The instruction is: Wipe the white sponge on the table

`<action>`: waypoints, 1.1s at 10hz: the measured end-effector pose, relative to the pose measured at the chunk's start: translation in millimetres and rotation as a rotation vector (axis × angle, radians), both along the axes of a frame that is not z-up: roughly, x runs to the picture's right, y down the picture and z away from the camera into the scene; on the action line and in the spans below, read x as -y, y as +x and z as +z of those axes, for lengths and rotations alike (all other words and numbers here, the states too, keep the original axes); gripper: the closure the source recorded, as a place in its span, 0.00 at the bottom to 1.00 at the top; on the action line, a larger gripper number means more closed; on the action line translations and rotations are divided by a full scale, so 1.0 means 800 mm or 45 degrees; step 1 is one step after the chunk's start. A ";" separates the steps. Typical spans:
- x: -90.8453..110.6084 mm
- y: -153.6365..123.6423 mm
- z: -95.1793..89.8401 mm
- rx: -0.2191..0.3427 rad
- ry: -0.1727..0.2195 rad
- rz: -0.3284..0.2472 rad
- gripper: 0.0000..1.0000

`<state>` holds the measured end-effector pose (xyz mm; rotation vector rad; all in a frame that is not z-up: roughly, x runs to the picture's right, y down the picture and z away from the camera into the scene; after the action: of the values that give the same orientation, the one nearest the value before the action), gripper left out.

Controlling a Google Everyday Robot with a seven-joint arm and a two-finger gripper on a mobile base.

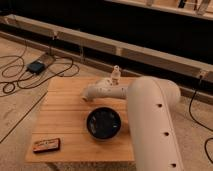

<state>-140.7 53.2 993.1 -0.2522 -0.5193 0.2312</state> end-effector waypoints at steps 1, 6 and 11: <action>0.000 -0.001 0.000 0.001 0.000 -0.001 0.95; -0.002 -0.002 0.000 0.002 -0.002 -0.003 0.95; -0.003 -0.006 -0.004 0.014 0.016 -0.035 0.95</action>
<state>-145.6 55.8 989.5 -0.2483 -0.5274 0.1996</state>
